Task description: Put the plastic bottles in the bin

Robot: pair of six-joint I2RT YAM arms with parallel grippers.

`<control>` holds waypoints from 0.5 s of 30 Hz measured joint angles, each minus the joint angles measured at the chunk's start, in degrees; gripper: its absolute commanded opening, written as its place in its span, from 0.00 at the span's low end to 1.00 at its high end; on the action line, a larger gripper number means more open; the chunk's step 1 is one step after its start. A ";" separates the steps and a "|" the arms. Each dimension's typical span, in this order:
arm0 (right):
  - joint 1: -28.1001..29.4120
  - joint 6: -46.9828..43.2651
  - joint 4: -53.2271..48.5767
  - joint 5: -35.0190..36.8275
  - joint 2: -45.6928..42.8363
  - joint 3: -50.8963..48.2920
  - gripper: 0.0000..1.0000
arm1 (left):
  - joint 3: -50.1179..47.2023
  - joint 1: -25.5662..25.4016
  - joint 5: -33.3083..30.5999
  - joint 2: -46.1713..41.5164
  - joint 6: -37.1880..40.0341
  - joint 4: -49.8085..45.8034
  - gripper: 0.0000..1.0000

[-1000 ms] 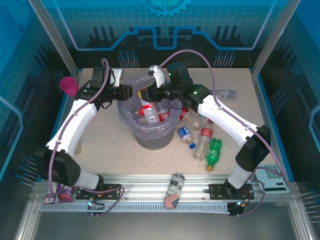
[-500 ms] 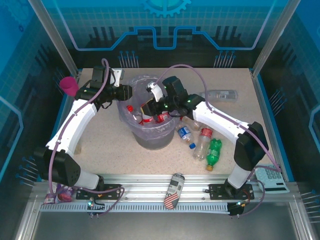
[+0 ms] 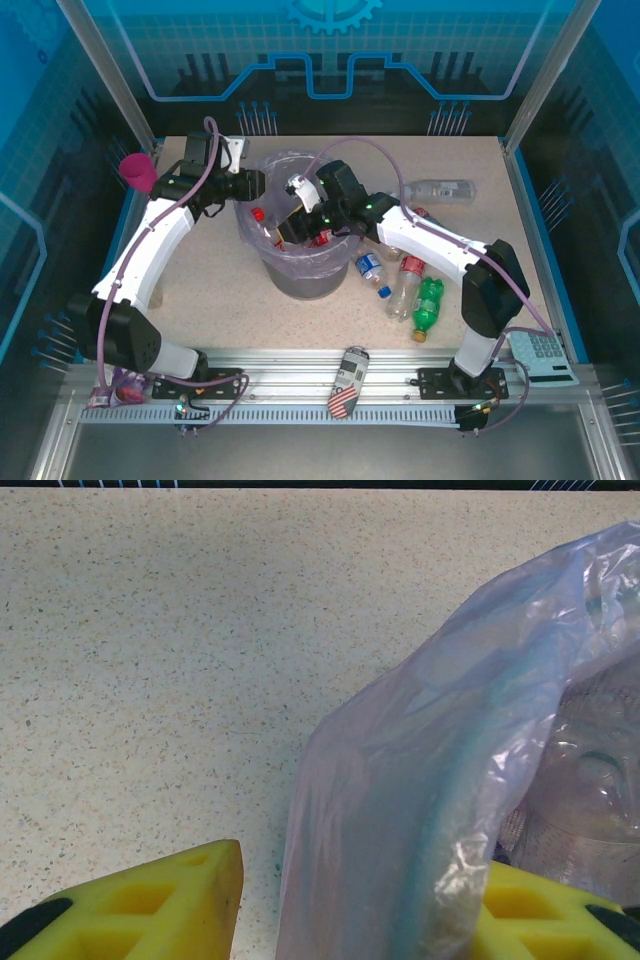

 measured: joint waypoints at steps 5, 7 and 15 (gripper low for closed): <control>0.04 -0.15 0.00 0.00 -0.04 0.07 0.77 | 0.00 0.00 -0.02 0.00 0.00 0.02 0.48; 0.04 -0.15 -0.04 0.00 -0.04 0.20 0.81 | 0.00 0.02 -0.02 0.00 0.02 0.02 0.48; 0.90 -0.59 -1.42 1.53 -0.09 2.12 1.00 | 0.00 0.02 -0.04 0.00 0.00 0.02 0.48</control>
